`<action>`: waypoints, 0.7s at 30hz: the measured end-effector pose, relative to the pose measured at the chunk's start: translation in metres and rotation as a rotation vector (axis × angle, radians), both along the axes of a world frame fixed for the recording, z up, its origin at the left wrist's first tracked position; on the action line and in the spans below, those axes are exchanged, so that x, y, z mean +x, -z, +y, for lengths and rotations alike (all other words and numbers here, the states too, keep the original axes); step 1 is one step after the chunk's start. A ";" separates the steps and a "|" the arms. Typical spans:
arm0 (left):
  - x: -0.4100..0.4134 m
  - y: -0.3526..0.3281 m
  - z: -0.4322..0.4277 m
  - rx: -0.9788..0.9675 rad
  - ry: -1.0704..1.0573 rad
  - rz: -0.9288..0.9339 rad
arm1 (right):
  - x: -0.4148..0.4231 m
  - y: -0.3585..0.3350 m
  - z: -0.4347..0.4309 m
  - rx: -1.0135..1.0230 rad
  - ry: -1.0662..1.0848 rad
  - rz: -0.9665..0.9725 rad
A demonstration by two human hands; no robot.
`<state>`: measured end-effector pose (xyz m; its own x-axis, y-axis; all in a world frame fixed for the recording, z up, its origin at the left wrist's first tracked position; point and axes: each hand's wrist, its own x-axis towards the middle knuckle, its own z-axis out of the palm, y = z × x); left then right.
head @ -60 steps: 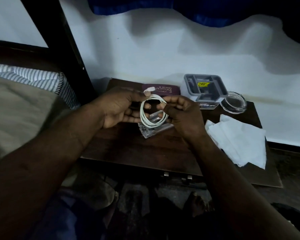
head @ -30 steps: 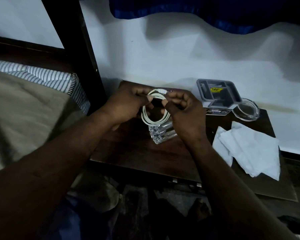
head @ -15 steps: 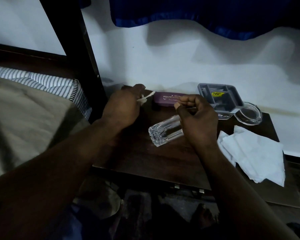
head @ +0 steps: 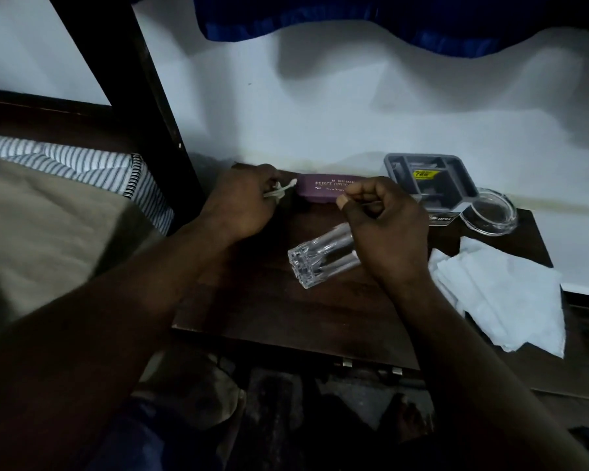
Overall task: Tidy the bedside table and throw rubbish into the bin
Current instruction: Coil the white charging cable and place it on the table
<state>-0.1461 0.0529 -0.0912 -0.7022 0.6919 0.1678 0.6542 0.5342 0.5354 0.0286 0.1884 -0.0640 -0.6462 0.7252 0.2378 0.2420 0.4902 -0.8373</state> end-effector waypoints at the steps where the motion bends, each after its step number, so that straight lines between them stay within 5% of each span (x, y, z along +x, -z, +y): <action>1: -0.002 -0.001 -0.001 0.026 -0.010 -0.033 | -0.001 0.000 -0.002 0.015 -0.010 0.001; 13: 0.013 -0.041 -0.006 0.386 0.229 -0.649 | -0.013 0.003 -0.015 0.177 -0.191 0.023; 21: 0.016 -0.039 -0.005 0.370 0.311 -0.787 | -0.013 0.001 -0.010 0.223 -0.118 0.123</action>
<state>-0.1304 0.0476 -0.0525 -0.4991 0.8660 -0.0313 0.1145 0.1017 0.9882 0.0151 0.1786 -0.0649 -0.6794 0.5673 0.4654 0.0753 0.6848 -0.7248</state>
